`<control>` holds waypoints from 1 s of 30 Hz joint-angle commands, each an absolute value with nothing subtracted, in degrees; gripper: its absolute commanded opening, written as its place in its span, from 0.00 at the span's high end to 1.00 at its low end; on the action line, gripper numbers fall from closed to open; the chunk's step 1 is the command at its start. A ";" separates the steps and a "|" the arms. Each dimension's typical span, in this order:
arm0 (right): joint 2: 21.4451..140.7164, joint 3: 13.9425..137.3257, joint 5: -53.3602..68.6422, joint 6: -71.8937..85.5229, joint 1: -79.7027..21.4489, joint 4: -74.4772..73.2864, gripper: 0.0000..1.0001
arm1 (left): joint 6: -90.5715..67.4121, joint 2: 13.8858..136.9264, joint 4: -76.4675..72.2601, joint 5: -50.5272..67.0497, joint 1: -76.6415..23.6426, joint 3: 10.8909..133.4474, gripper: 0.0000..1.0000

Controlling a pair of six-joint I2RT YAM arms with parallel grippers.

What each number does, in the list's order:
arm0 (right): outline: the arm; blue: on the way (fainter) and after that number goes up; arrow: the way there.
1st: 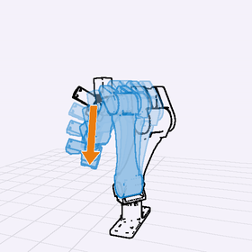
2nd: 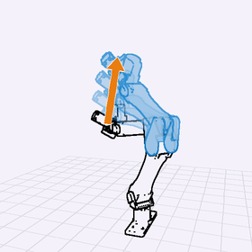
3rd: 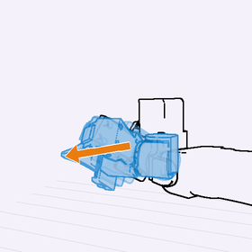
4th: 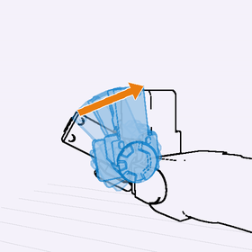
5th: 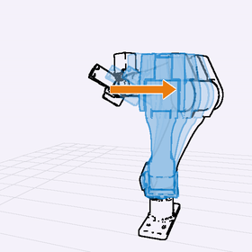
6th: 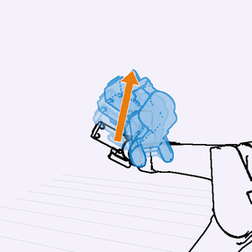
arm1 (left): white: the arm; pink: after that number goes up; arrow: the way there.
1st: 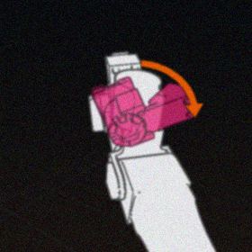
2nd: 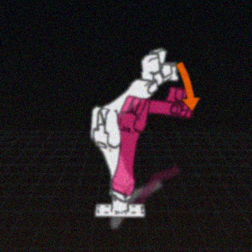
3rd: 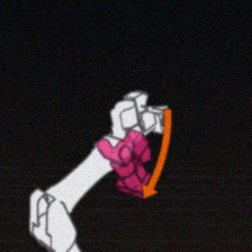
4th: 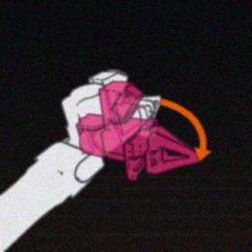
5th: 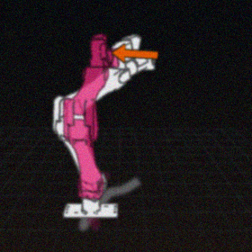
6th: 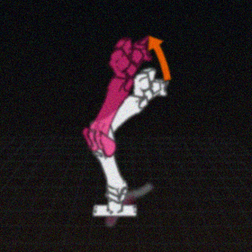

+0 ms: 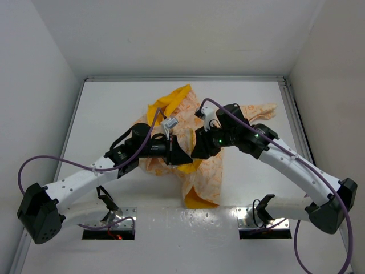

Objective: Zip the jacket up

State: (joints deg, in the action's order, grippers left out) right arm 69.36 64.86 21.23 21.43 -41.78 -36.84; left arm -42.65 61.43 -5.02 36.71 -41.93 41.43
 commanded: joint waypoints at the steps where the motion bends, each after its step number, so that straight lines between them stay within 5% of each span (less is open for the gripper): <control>1: 69.70 66.62 20.92 21.53 -42.01 -33.84 0.67 | -43.15 60.29 -9.67 38.67 -42.19 42.71 1.00; 11: 69.61 66.00 23.73 21.45 -42.10 -33.22 1.00 | -43.68 59.77 -11.24 39.73 -42.19 42.19 1.00; 28: 70.23 72.07 22.32 23.20 -37.53 -27.86 1.00 | -41.30 57.93 -10.72 42.10 -42.19 37.88 1.00; 30: 69.35 72.51 23.11 22.85 -36.13 -28.39 0.91 | -42.00 57.22 -11.77 41.58 -42.19 37.88 1.00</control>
